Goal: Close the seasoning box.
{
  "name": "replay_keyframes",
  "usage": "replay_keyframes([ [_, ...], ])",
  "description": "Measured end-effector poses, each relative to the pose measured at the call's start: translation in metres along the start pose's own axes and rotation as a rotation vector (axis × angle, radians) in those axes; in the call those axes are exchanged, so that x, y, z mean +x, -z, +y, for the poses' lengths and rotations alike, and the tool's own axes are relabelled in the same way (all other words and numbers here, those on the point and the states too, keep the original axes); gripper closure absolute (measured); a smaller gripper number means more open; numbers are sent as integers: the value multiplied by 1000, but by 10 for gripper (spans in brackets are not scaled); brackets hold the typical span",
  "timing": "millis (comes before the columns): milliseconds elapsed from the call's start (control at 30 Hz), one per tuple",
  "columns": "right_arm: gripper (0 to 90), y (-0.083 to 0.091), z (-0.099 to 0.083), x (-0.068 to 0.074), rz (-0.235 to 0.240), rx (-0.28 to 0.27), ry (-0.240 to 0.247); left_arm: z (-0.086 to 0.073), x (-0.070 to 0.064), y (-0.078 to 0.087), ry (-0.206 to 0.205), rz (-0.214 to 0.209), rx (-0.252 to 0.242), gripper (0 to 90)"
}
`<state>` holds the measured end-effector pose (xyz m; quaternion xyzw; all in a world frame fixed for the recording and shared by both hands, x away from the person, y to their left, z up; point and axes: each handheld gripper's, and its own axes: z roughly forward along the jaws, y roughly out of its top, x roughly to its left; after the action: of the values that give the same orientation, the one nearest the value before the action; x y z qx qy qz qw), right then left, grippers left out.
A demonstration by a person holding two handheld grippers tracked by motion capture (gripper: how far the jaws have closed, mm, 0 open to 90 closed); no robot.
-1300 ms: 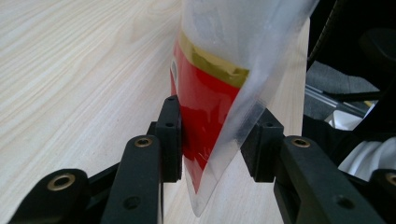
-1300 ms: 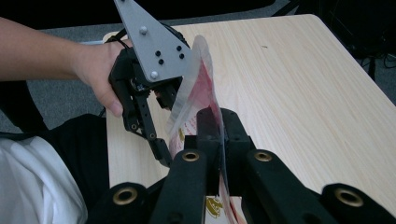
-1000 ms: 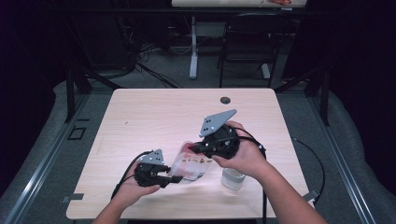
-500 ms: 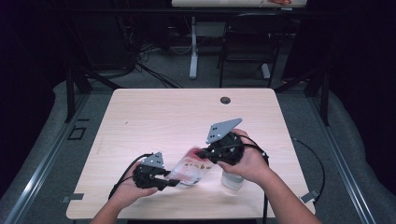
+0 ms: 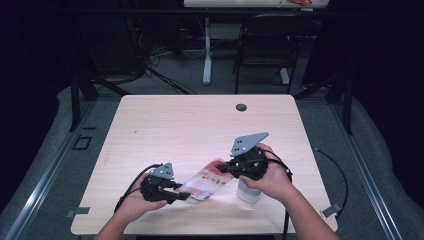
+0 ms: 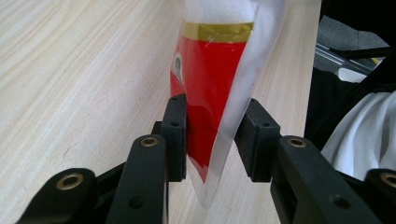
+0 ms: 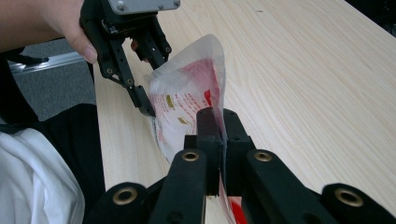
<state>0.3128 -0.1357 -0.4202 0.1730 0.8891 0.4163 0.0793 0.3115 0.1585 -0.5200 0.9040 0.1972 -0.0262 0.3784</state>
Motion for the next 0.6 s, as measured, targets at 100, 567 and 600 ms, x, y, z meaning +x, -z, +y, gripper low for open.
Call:
replay_keyframes([
  [100, 888, 1, -5, -2, 6, -14, -12, 0, 0, 1, 3, -7, -7, 673],
  [567, 884, 1, -20, -6, -13, -75, -47, 8, 2, 13, 14, 4, 30, 684],
  [600, 884, 1, -21, -6, -16, -85, -50, 9, 2, 13, 14, 6, 30, 685],
])
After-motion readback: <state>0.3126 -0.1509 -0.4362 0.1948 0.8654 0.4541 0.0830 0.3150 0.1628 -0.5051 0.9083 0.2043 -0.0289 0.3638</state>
